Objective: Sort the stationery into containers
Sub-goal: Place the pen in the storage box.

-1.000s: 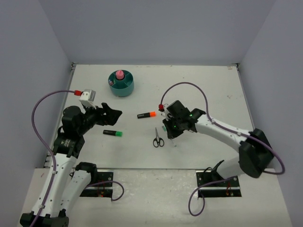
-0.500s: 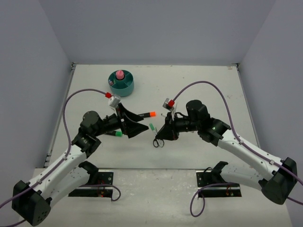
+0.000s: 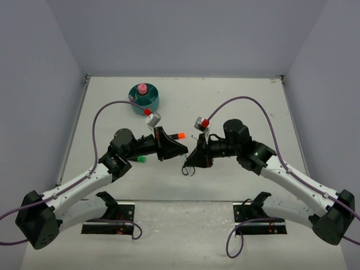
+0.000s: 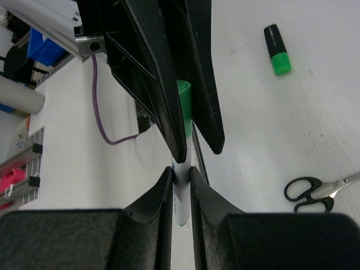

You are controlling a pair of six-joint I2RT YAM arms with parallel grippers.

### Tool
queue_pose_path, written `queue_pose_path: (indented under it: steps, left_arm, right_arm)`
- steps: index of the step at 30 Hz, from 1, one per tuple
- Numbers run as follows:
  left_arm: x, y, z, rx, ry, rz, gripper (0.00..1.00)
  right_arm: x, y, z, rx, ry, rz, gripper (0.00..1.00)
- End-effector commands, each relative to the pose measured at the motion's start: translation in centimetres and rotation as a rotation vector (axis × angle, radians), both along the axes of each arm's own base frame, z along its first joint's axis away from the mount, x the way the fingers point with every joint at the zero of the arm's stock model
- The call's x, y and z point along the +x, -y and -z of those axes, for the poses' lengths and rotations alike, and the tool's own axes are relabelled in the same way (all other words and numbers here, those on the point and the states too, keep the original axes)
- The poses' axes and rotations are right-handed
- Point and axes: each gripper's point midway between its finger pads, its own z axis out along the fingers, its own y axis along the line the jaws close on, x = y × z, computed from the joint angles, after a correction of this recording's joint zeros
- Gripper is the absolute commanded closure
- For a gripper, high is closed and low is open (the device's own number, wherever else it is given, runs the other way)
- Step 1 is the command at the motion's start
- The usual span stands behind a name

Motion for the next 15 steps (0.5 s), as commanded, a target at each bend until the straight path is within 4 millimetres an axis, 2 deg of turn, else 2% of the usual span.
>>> queue_pose_path:
  steps: [1, 3, 6, 7, 8, 9, 11, 13, 15]
  left_arm:
    - [0.9, 0.1, -2.9, -0.034, 0.082, -0.039, 1.0]
    - [1.2, 0.0, -2.4, -0.008, 0.068, -0.059, 1.0]
    - [2.7, -0.4, -2.9, 0.034, 0.078, -0.143, 1.0]
    - [3.6, -0.7, -2.7, 0.063, 0.065, -0.196, 1.0]
    - [4.0, -0.9, -2.6, 0.079, 0.059, -0.223, 1.0]
    - [4.7, -1.2, -2.7, 0.096, 0.064, -0.26, 1.0]
    - [7.4, -2.5, -3.3, 0.176, 0.086, -0.413, 1.0]
    - [10.2, -4.4, -3.6, 0.26, 0.073, -0.589, 1.0]
    - [12.1, -5.5, -4.7, 0.301, 0.099, -0.691, 1.0]
  right_arm:
    - [0.1, 0.3, -1.9, 0.037, 0.065, 0.027, 1.0]
    - [0.6, 0.6, -2.2, 0.038, 0.082, 0.066, 1.0]
    - [1.7, 1.4, -2.5, 0.025, 0.096, 0.168, 0.47]
    - [2.8, 2.0, -2.2, 0.008, 0.105, 0.252, 0.3]
    - [3.3, 2.4, -2.3, 0.008, 0.109, 0.296, 0.14]
    - [3.7, 2.8, -2.4, 0.004, 0.107, 0.342, 0.06]
    - [5.8, 4.7, -1.7, -0.039, 0.106, 0.523, 0.01]
    - [7.0, 6.4, -1.4, -0.072, 0.117, 0.643, 0.01]
    - [7.7, 7.8, -1.1, -0.099, 0.128, 0.729, 0.01]
